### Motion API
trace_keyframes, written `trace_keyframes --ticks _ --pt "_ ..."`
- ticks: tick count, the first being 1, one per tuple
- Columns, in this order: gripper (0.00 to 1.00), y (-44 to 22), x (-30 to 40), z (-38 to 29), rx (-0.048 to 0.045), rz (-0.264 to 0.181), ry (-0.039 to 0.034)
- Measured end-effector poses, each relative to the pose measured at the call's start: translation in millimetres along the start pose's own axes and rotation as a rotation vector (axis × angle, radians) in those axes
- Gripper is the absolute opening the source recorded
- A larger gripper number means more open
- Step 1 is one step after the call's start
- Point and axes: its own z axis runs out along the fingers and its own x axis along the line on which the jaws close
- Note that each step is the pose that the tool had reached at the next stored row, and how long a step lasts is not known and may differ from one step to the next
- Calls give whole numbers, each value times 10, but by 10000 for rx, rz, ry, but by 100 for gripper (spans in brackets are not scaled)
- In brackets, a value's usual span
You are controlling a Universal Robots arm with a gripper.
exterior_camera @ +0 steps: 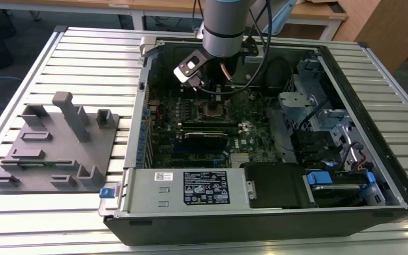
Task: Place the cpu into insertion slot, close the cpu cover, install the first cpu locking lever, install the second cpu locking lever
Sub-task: 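Place the cpu into insertion slot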
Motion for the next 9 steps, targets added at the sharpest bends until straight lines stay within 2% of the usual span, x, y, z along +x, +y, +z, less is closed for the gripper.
trace_keyframes --ticks 6,9 --pt "10 1 1 -90 0 0 -1" --pt "10 1 2 -96 -1 0 2"
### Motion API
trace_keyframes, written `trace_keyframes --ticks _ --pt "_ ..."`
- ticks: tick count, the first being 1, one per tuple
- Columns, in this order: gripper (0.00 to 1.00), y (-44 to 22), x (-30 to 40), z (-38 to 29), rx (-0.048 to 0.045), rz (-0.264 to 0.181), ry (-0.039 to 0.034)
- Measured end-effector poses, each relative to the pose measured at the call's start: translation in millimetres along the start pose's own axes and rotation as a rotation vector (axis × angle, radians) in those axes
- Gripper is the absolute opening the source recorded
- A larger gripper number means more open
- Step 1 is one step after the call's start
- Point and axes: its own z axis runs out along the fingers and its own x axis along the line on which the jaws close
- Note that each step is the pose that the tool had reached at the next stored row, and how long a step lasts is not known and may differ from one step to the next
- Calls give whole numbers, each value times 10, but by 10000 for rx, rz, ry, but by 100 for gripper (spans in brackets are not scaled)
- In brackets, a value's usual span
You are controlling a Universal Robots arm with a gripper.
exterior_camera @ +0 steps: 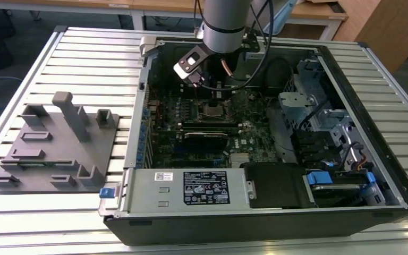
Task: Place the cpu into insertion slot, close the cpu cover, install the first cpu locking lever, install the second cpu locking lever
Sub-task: 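Place the cpu into insertion slot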
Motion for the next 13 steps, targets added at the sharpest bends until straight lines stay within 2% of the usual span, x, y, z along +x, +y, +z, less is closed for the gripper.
trace_keyframes --ticks 13 --pt "10 19 0 -16 2 0 -3"
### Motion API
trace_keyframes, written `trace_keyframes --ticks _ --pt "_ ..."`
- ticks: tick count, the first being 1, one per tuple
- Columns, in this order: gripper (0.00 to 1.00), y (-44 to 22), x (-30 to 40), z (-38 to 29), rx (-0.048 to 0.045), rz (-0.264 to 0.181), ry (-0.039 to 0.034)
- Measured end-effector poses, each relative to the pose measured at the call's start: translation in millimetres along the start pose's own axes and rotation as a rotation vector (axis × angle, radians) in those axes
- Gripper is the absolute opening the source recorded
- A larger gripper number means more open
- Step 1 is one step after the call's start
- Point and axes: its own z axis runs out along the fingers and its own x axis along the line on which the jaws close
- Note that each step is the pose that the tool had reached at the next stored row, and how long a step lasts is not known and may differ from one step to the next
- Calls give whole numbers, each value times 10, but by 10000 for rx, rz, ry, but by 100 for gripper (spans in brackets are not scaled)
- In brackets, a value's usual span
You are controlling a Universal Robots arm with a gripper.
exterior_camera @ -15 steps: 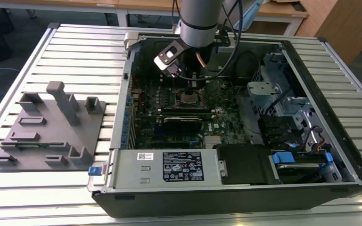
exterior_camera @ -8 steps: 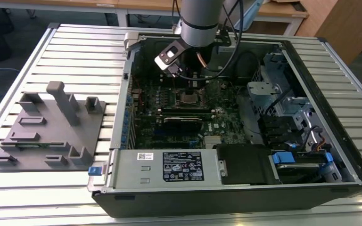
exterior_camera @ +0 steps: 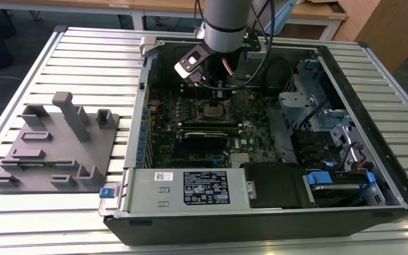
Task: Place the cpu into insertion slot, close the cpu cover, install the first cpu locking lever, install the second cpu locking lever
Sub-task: 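Place the cpu into insertion slot, then close the cpu cover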
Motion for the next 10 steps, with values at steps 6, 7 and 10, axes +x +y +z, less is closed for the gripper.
trace_keyframes --ticks 6,7,10 --pt "10 1 1 -45 -1 0 1" --pt "10 1 1 -45 0 -1 1" --pt "10 1 1 -54 0 -1 0"
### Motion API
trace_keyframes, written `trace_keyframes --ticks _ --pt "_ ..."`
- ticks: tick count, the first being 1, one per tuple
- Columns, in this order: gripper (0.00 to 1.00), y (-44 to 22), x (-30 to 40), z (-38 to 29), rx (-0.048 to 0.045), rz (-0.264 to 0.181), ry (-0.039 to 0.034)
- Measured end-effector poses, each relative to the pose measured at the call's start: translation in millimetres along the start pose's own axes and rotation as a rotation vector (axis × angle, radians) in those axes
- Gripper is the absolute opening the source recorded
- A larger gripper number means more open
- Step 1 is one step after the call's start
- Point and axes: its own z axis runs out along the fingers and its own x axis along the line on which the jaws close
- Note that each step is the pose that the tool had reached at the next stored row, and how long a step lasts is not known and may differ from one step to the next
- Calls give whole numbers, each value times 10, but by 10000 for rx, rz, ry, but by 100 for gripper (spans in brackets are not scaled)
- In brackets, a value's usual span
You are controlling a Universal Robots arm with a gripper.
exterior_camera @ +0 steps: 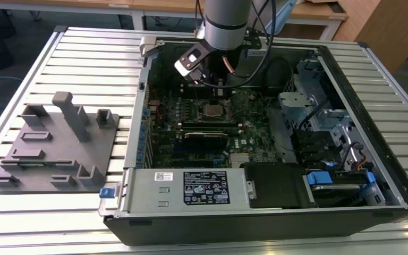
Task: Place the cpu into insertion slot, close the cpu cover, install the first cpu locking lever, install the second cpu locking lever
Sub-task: 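Close the cpu cover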
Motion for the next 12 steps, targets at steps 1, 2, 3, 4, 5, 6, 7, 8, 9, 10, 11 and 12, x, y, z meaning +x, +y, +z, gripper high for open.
trace_keyframes --ticks 1,2,3,4,5,6,7,8,9,10,11,12 --pt "10 0 0 -7 -1 0 1" --pt "10 0 0 -7 -1 0 1" --pt "10 0 0 -9 0 0 0" --pt "10 0 0 -11 1 0 -2" --pt "10 0 0 -14 1 0 -2" --pt "10 0 0 -17 0 0 -1" --pt "10 0 0 -18 -1 1 1" --pt "10 0 1 -18 -1 0 2" --pt "10 0 1 -18 -2 0 4" --pt "10 0 1 -19 -1 0 2" --pt "10 0 0 -20 0 0 0" --pt "10 0 0 -20 -1 1 1"
